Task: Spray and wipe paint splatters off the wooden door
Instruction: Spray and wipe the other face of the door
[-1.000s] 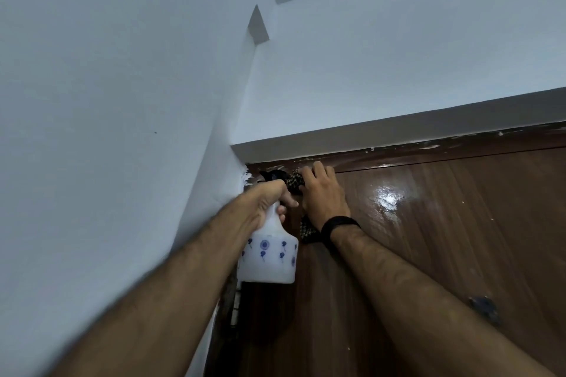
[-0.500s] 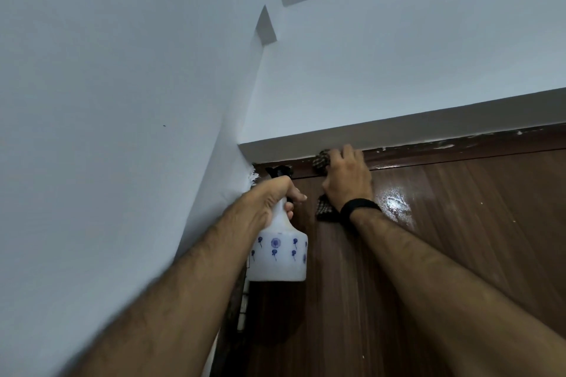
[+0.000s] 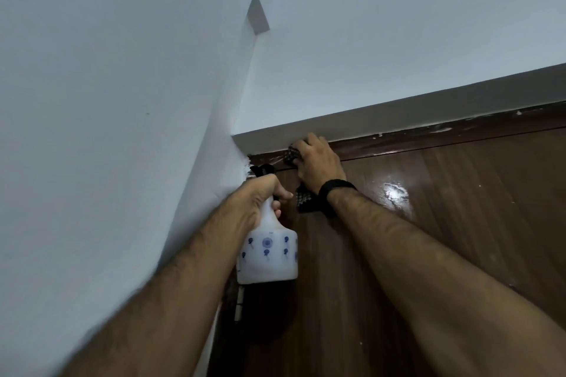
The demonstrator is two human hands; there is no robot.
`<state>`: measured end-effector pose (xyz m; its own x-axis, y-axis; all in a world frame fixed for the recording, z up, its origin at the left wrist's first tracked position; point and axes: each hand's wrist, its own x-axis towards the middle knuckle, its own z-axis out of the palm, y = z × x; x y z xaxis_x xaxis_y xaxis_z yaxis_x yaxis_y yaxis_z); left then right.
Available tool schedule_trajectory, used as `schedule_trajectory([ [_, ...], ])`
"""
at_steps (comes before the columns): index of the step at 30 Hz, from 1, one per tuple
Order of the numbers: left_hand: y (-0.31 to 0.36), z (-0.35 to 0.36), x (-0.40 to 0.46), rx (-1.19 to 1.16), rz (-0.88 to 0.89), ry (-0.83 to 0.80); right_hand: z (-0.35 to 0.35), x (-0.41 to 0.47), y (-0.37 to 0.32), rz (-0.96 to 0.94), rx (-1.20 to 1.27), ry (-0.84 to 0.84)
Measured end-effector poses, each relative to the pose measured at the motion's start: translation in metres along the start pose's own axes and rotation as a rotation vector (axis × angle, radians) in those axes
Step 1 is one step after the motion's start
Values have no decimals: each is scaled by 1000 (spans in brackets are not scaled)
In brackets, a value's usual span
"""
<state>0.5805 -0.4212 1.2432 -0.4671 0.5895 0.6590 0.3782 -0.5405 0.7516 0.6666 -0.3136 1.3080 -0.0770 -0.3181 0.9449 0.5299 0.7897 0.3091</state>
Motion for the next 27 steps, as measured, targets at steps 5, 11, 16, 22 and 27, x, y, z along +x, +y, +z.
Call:
schedule_trajectory([
  [5,-2,20,-9,1,12,-70,-35,-22,52,140,-51,147],
  [11,-9,39,-22,-16,-11,-167,-83,-41,107,266,-153,218],
  [16,-8,49,-21,-16,-30,-176,-101,-51,129,342,-138,252],
  [22,10,96,-27,-90,-20,-260,-136,-63,158,223,-103,115],
  [27,19,146,-32,-126,-12,-346,-178,-91,204,476,-174,259],
])
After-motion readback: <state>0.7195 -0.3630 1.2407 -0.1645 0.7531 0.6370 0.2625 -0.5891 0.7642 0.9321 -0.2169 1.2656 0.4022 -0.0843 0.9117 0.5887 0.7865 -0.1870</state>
